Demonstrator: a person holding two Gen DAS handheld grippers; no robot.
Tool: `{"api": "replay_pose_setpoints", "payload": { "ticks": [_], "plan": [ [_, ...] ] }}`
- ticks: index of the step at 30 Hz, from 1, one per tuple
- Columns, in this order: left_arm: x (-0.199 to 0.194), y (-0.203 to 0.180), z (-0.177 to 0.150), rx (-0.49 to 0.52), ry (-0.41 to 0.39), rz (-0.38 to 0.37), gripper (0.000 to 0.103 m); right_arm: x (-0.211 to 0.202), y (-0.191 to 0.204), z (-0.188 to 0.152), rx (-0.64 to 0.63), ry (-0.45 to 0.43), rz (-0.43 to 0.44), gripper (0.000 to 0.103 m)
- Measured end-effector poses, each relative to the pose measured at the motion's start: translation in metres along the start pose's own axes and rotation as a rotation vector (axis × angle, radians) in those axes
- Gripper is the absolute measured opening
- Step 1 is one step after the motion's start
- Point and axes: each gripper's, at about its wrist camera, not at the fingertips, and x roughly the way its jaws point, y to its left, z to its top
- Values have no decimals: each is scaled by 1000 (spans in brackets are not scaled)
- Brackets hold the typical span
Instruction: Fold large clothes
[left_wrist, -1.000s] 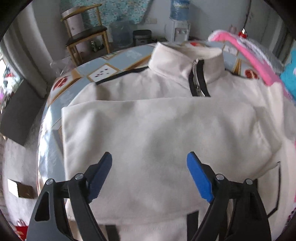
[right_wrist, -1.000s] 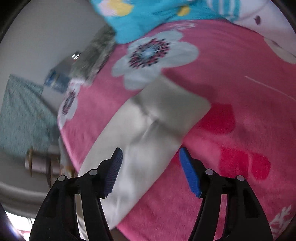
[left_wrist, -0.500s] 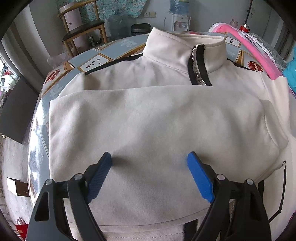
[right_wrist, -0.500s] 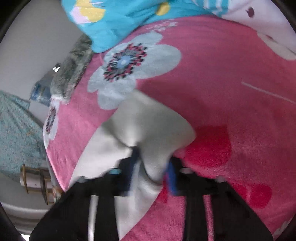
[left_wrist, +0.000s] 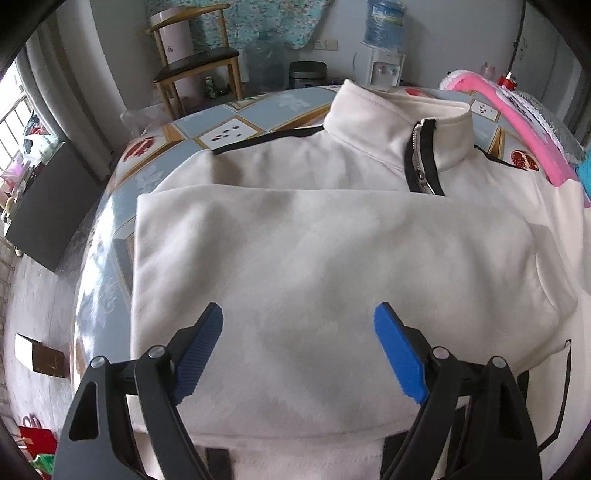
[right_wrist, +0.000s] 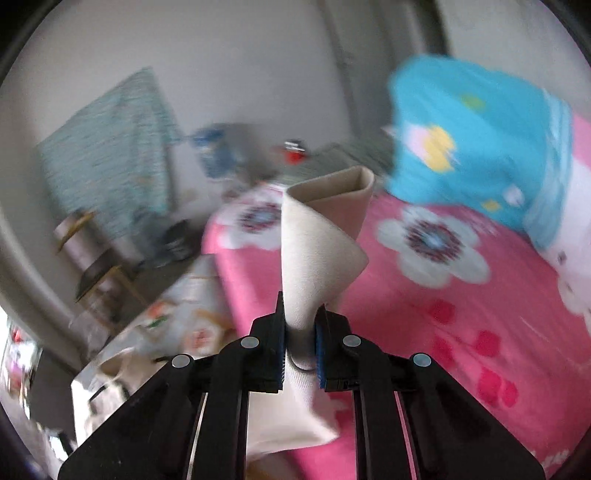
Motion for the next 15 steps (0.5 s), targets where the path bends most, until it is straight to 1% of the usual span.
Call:
{"api": "replay_pose_setpoints", "payload": {
  "ticks": [2, 5, 6, 11, 13, 14, 15],
  "plan": [
    [-7, 1, -4, 5, -7, -1, 82, -7, 27, -3, -44, -6, 46, 12],
    [-15, 6, -11, 8, -13, -3, 82, -15, 74, -17, -117, -1, 120, 12],
    [-17, 9, -13, 5, -13, -5, 82, -16, 84, -20, -134, 3, 136, 12],
    [-30, 25, -23, -14, -30, -30, 82, -18, 155, -60, -261, 58, 241, 12],
    [-39, 31, -27, -24, -54, -57, 82, -15, 181, -81, -321, 85, 270, 12],
    [-43, 34, -28, -28, -63, -68, 80, -12, 196, -96, -358, 106, 287, 12],
    [-48, 38, -30, -32, -73, -84, 79, -9, 203, -104, -380, 121, 298, 12]
  ]
}}
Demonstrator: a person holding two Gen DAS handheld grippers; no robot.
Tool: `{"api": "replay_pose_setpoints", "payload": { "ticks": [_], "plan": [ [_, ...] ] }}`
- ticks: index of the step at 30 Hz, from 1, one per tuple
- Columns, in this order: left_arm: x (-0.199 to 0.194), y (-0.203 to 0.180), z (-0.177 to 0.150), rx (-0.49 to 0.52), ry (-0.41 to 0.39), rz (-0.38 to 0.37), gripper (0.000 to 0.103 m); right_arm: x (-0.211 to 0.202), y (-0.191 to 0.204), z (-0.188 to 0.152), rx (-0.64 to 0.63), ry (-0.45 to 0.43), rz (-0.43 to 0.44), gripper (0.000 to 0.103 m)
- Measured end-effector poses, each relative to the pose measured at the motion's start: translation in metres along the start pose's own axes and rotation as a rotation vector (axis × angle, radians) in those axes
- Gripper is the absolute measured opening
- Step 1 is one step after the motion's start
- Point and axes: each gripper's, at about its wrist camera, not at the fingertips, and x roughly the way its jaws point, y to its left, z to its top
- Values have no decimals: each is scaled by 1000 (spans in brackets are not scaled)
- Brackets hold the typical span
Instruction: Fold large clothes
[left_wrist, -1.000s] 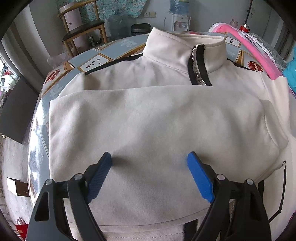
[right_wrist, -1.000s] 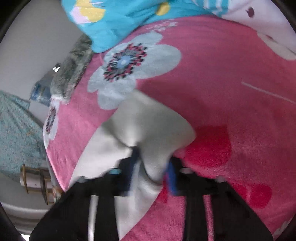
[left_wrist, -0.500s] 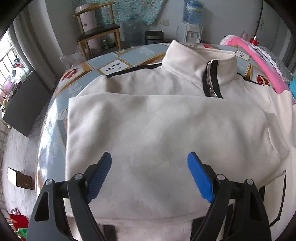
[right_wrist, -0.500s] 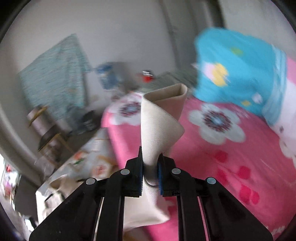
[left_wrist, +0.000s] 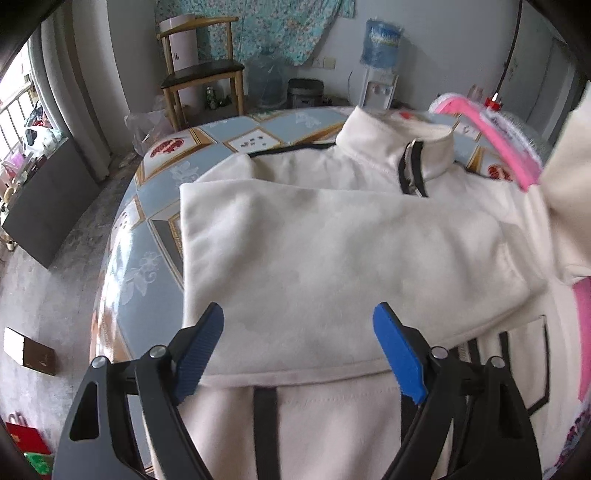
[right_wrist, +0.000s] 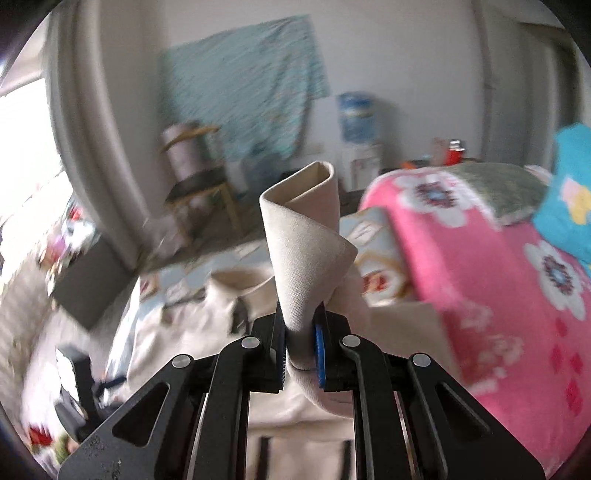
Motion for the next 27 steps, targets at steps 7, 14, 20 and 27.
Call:
{"api": "replay_pose_setpoints", "payload": {
  "ticks": [7, 14, 20, 27],
  "plan": [
    [-23, 16, -6, -56, -19, -142, 69, 67, 84, -80, -271, 233, 59, 25],
    [-21, 6, -5, -84, 15, -276, 65, 73, 89, -135, -360, 309, 147, 51],
    [-8, -10, 3, -122, 73, -409, 58, 36, 27, -135, -71, 254, 289, 51],
    [22, -43, 12, -158, 185, -519, 51, 32, -12, -164, 119, 287, 294, 27]
  ]
}}
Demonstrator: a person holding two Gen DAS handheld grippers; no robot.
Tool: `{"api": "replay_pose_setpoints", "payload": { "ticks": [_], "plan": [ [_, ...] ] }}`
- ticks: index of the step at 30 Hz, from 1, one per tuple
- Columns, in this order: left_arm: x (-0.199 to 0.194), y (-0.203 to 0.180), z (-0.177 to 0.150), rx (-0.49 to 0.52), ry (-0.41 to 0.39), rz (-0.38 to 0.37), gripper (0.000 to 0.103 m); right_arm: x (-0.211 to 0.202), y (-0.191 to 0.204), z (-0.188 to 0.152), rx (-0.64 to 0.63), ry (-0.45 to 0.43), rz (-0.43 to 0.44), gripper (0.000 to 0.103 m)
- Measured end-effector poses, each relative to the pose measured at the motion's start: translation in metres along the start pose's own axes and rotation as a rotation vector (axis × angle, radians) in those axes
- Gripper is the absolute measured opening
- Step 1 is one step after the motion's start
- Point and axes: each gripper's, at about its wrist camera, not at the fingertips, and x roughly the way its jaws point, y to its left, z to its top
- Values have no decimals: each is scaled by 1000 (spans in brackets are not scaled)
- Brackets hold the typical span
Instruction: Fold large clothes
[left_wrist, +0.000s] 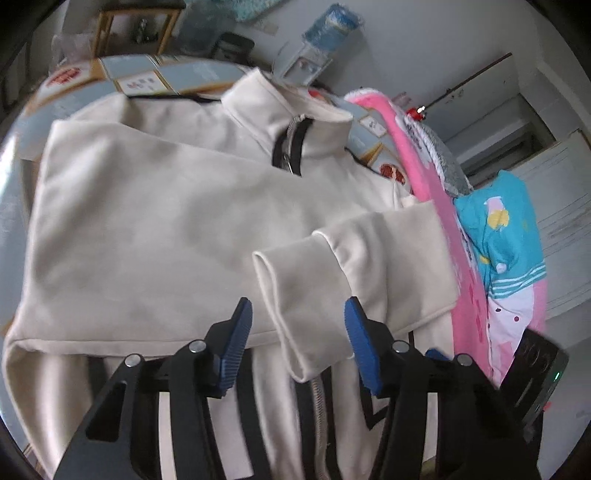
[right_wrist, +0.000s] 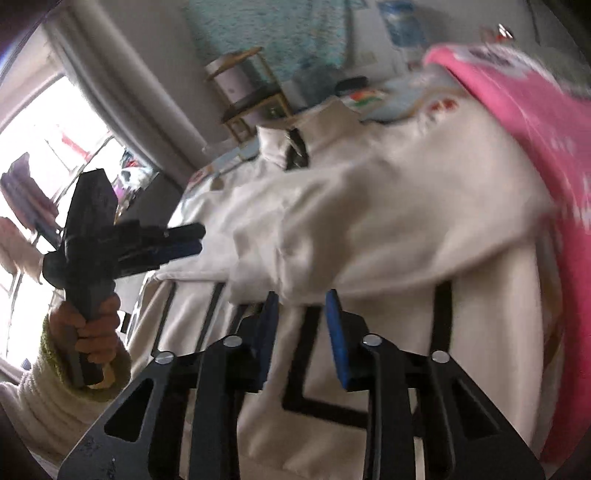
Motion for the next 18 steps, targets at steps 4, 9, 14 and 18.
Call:
{"api": "replay_pose_setpoints", "payload": {
  "ticks": [4, 9, 14, 18],
  "plan": [
    [25, 1, 8, -48, 29, 45, 50, 10, -10, -16, 56, 20, -24, 27],
    [45, 8, 15, -97, 38, 61, 49, 21, -15, -29, 71, 35, -36, 27],
    [50, 0, 17, -61, 28, 84, 24, 25, -31, -35, 122, 42, -7, 24],
    [47, -14, 19, 26, 9, 153, 5, 25, -36, -34, 139, 33, 15, 23]
  ]
}}
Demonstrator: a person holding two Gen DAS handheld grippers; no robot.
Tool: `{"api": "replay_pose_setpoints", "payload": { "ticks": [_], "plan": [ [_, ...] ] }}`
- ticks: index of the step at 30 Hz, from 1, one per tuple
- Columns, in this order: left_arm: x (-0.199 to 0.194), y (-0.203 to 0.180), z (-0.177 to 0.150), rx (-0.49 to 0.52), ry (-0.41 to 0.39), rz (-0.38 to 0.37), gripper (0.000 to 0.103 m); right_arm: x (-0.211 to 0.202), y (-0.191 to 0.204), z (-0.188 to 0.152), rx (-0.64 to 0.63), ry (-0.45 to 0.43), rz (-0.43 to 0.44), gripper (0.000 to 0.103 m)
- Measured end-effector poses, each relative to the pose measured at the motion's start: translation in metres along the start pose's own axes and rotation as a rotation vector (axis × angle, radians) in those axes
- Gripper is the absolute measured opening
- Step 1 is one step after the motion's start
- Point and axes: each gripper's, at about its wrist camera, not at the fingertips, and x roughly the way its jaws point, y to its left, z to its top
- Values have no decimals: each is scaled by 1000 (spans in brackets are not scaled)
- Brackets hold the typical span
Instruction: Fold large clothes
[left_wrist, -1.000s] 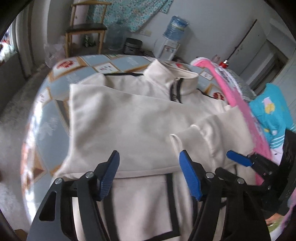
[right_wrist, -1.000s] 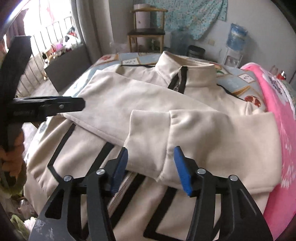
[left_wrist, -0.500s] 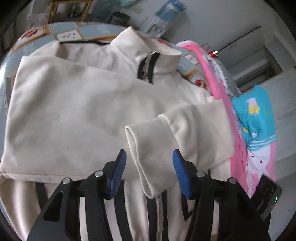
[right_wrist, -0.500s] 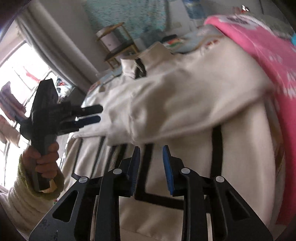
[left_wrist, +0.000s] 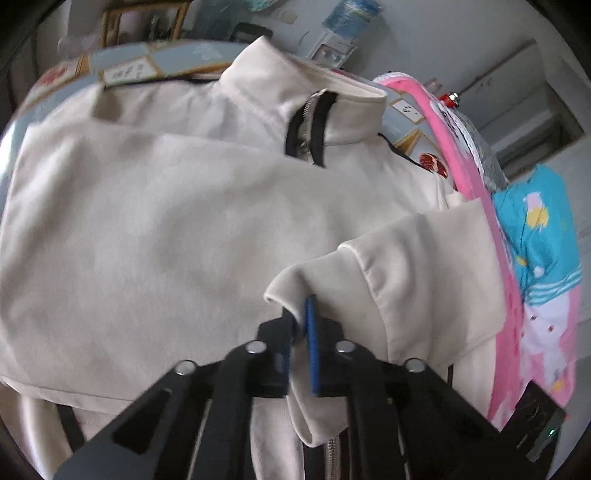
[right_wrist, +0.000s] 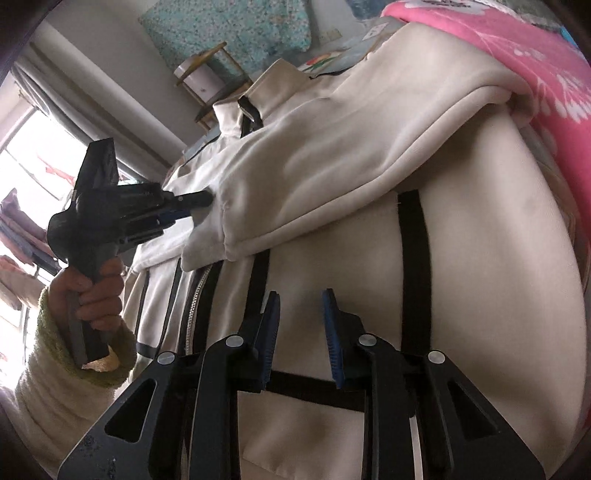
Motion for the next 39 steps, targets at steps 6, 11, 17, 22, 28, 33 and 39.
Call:
{"api": "replay_pose_setpoints", "payload": {
  "ticks": [6, 11, 17, 22, 28, 33, 39],
  "plan": [
    [-68, -19, 24, 115, -135, 32, 5, -1, -1, 1, -11, 0, -19, 20],
    [-87, 31, 49, 2, -158, 95, 6, -1, 1, 1, -20, -2, -32, 20],
    [-53, 111, 40, -229, -15, 59, 13, -2, 7, 1, -42, 0, -68, 22],
    [-59, 113, 19, -205, -8, 13, 24, 2, 12, 2, -43, 1, -92, 25],
    [-39, 99, 7, -159, 47, 93, 24, -1, 15, 3, -36, -8, -123, 29],
    [-42, 85, 2, -88, 2, 193, 17, -15, 17, 0, -39, -35, -142, 30],
    [-100, 71, 5, -15, -188, 193, 2, -25, 11, 0, -17, -54, -150, 30]
  ]
}}
